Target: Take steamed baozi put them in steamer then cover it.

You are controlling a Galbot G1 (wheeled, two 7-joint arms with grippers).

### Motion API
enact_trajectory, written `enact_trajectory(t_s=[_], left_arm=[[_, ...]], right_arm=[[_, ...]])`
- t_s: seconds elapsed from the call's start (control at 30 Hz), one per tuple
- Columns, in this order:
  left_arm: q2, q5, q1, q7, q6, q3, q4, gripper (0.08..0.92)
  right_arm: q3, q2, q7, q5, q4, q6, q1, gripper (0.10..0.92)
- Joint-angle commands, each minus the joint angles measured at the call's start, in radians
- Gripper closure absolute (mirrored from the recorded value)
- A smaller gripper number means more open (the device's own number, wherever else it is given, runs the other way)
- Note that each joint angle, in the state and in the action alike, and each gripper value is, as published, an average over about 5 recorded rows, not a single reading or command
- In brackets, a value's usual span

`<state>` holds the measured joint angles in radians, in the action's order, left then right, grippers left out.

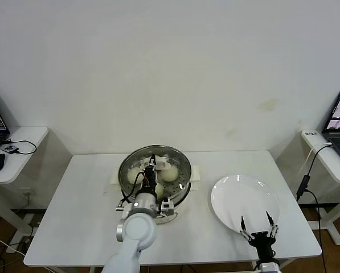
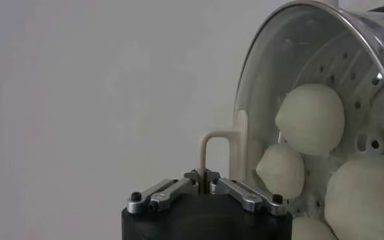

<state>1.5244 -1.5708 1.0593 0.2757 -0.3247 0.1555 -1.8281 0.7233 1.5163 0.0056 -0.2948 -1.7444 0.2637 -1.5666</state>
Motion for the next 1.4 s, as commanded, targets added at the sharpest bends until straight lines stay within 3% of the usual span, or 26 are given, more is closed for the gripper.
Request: enact_trajectory(t_s=[0.03, 0.53, 0.63, 0.93, 1.17, 1.3, 1.4], left_arm=[[0.006, -0.001, -0.003, -0.007, 0.003, 0.000, 0.011, 0.876], [0.015, -0.013, -0.011, -0.045, 0.031, 0.007, 0.035, 0.875], [0.012, -0.012, -0.001, -0.041, 0.032, 0.005, 0.015, 0.834], [-0.035, 0.035, 0.098, -0.044, 0.046, -0.009, -0.136, 0.576], [-0.109, 0.174, 0.284, -0.113, 0.082, 0.030, -0.332, 0.377], [-0.169, 0.430, 0.449, -0.204, 0.133, 0.125, -0.450, 0.258], [-0.224, 0.888, 0.567, -0.307, 0.227, 0.233, -0.482, 0.197]], right_arm=[[-0.001, 0.000, 0.000, -0.002, 0.002, 0.001, 0.000, 0.202], [-0.003, 0.000, -0.004, -0.004, 0.009, 0.004, 0.000, 0.203], [-0.004, 0.000, -0.005, -0.005, 0.009, 0.004, 0.000, 0.203], [-0.004, 0.001, -0.006, -0.008, 0.007, 0.004, -0.004, 0.203], [0.001, 0.001, -0.007, -0.007, 0.005, 0.004, -0.009, 0.203], [0.002, -0.001, -0.007, 0.008, -0.001, 0.014, -0.013, 0.203], [-0.004, -0.010, -0.015, 0.050, -0.015, 0.029, -0.024, 0.202]])
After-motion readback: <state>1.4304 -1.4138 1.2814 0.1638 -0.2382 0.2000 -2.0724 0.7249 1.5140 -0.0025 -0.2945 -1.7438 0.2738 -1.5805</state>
